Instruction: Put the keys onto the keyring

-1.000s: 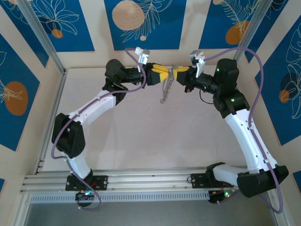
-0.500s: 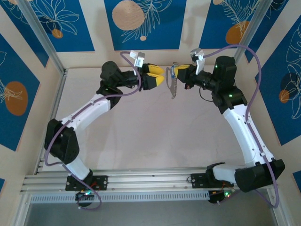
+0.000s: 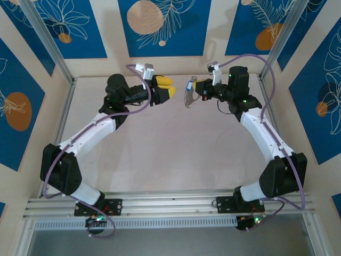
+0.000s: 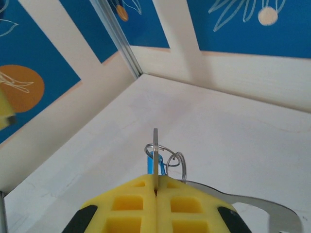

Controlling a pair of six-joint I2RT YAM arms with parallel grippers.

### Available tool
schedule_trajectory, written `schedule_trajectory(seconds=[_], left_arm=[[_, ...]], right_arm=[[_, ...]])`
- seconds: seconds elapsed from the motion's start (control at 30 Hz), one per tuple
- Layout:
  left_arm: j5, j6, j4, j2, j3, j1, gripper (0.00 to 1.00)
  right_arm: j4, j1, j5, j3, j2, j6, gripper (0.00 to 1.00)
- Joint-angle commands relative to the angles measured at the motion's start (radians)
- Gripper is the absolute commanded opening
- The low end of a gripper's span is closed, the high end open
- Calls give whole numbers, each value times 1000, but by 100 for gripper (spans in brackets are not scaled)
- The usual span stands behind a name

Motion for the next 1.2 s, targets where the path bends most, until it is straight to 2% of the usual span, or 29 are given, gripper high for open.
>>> schedule_trajectory(seconds=[0.0,0.53,0.93,1.17], left_arm=[[-25,43,-24,-34,-17,13,57],[-36,59,-51,-34,-33,18,58],[-32,43,-36,-36,-40,19,58],[-31,36,-28,-49,-58,19,58]], right_arm=[[96,-12,8,-25,32,39,0],[238,-16,17,-97,238,133,0],[240,54,35,-139,268,145,0],[261,136,63,-201,286,160,0]])
